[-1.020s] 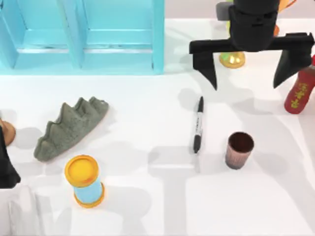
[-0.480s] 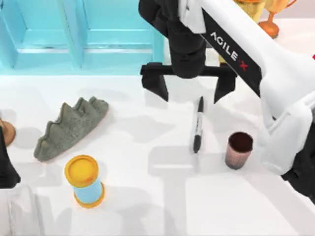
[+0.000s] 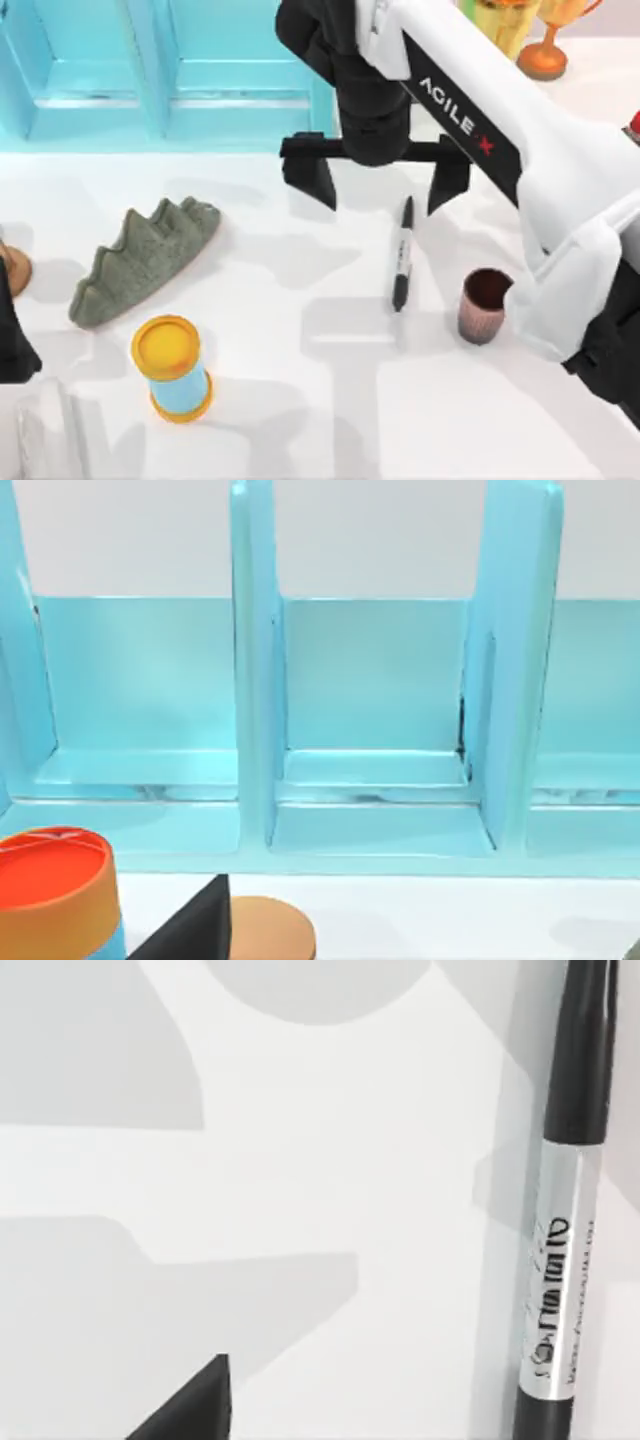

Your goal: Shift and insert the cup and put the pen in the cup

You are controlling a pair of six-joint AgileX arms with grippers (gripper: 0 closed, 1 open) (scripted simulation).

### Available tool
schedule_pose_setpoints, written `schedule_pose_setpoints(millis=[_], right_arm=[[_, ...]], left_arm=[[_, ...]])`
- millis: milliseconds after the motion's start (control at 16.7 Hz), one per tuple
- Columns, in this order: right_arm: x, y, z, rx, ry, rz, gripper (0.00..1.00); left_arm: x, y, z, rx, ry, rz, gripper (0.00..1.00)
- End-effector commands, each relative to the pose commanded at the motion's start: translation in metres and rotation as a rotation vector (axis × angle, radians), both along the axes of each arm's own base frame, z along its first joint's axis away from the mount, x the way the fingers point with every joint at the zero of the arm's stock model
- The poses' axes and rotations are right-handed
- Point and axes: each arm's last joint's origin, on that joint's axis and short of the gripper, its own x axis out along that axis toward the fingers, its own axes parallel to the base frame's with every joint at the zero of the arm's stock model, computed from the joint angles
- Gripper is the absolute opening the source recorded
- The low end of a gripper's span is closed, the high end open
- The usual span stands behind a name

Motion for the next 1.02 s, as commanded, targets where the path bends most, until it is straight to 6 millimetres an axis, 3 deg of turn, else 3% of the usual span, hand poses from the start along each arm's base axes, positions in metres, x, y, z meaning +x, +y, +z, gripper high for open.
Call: schedule_pose_setpoints(millis=[240,1020], right_arm=[[0.002,-0.001,-0.021,-0.048,0.057,0.001,1.00],[0.004,-0.007,-0.061,-0.052,0.060,0.000,1.00]], left_arm=[[0.000,0.000,0.000,0.000,0.000,0.000,1.00],[0.000,0.000,0.000,0.000,0.000,0.000,1.00]])
